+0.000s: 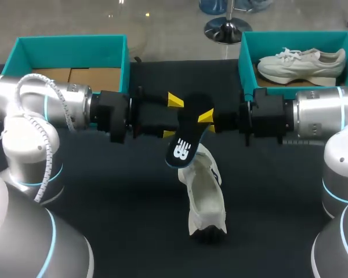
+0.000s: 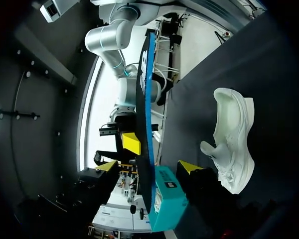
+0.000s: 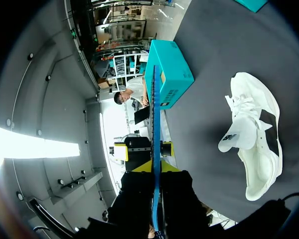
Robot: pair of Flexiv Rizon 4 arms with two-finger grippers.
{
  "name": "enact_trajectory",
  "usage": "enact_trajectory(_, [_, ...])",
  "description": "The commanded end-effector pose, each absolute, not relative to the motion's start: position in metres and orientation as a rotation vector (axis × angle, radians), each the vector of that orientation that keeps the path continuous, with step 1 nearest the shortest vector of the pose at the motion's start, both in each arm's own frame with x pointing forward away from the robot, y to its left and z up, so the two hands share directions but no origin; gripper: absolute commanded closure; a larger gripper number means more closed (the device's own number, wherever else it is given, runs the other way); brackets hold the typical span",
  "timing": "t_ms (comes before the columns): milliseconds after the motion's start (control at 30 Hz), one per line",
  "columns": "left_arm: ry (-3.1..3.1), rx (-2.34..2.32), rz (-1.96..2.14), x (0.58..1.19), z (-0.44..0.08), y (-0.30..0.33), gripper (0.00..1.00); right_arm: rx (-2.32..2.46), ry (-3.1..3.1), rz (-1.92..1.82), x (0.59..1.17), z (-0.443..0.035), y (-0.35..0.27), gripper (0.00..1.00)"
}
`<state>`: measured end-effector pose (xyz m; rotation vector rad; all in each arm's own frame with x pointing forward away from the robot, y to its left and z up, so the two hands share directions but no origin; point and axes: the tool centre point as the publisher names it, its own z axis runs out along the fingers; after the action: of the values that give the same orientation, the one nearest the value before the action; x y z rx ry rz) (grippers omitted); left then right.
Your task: Take the shoe out of the shoebox, open the shoe tongue, remove and reinsert the insole, then place the shoe into the shoebox
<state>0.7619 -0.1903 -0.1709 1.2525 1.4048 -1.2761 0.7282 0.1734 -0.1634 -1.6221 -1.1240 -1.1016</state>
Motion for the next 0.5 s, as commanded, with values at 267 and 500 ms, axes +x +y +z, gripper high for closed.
enact_trajectory(267, [1.424,1.23,-1.279,0.763,-0.177,-0.197,1.0,-1.625,-1.124,-1.102,0.729,-0.164,0.176,1.0])
enact_trajectory(500, [1.426,1.23,-1.284,0.761,-0.174,-0.204,0.97,-1.625,-1.124,-1.102,0.729,-0.164,0.176,1.0])
